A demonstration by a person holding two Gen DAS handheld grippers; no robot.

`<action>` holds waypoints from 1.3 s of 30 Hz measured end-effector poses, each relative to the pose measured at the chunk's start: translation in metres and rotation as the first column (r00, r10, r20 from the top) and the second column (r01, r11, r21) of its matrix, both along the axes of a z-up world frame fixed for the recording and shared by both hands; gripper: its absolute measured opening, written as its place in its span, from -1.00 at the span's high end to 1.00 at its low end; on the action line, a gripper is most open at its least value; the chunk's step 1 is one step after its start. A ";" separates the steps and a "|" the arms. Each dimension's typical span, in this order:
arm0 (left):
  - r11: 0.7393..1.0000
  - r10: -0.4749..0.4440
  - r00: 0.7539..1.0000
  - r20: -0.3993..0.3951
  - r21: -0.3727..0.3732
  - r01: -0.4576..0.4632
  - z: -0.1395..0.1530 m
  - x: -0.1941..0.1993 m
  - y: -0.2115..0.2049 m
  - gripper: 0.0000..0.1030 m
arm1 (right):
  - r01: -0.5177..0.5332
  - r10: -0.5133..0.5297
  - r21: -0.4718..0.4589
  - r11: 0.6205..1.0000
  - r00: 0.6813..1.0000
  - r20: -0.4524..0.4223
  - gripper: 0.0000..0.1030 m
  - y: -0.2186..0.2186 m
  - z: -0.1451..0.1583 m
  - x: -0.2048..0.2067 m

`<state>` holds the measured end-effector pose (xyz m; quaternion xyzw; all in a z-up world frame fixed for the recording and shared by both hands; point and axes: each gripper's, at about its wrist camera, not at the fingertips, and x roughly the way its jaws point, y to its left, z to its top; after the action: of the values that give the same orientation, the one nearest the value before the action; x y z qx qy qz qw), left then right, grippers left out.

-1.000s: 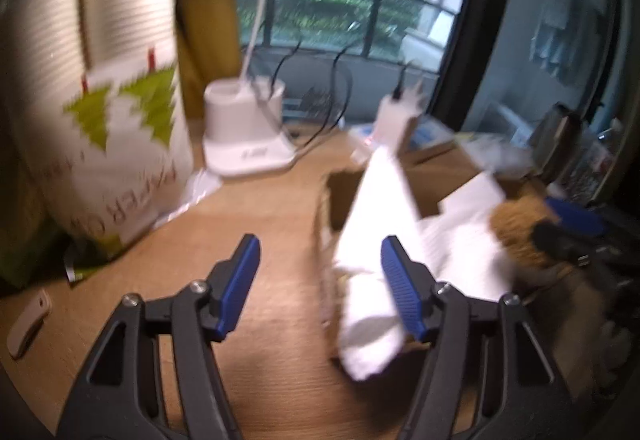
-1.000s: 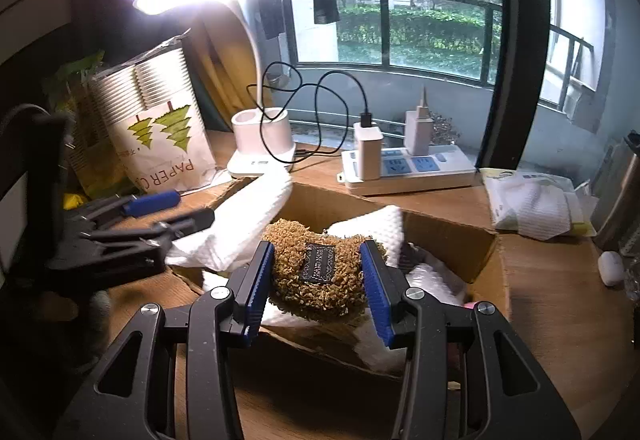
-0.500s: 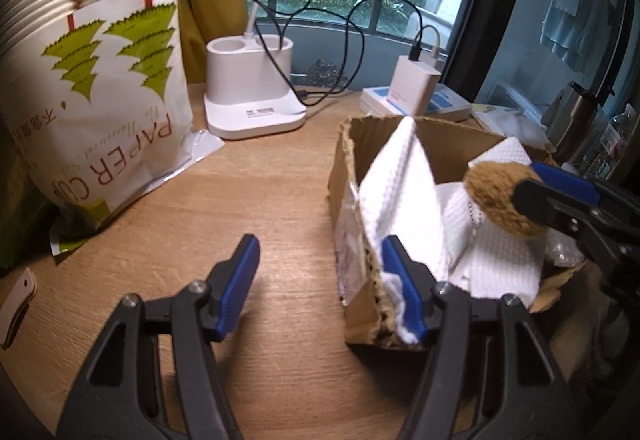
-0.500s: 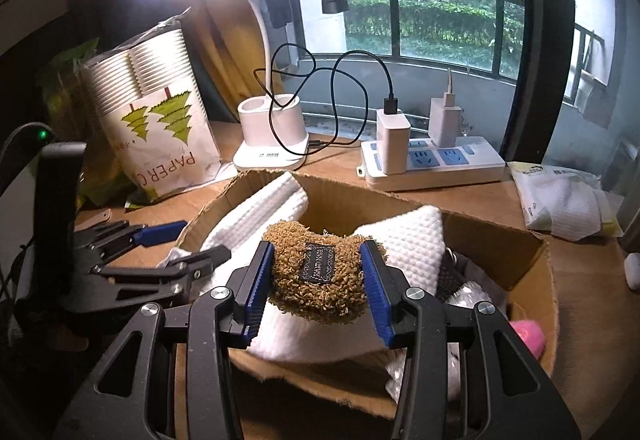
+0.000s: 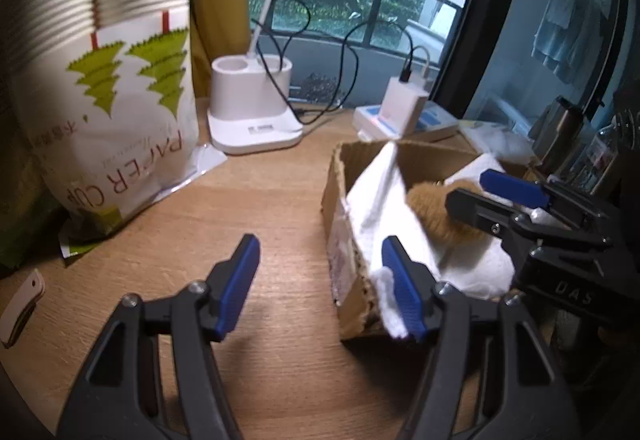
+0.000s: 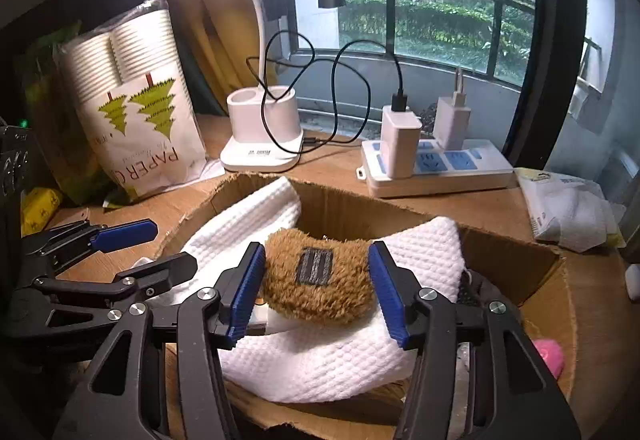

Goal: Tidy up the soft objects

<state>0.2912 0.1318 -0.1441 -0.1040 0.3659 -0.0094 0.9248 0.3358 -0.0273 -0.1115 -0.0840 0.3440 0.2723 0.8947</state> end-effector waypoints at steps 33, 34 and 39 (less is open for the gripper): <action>0.996 -0.094 0.982 0.164 0.025 0.091 0.056 -0.117 -0.075 -0.53 | 0.090 -0.095 0.052 0.995 0.991 0.091 -0.24 -0.086 0.040 -0.120; 0.995 -0.098 0.982 0.164 0.027 0.095 0.056 -0.121 -0.079 -0.54 | 0.095 -0.099 0.054 0.994 0.991 0.091 -0.24 -0.090 0.039 -0.124; 0.993 -0.113 0.979 0.169 0.031 0.110 0.053 -0.137 -0.093 -0.54 | 0.114 -0.119 0.063 0.991 0.989 0.090 -0.24 -0.106 0.034 -0.143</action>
<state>0.1540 0.0391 -0.0910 -0.0722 0.2907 -0.0663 0.9518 0.1929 -0.1336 -0.0779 -0.0503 0.2981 0.2251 0.9262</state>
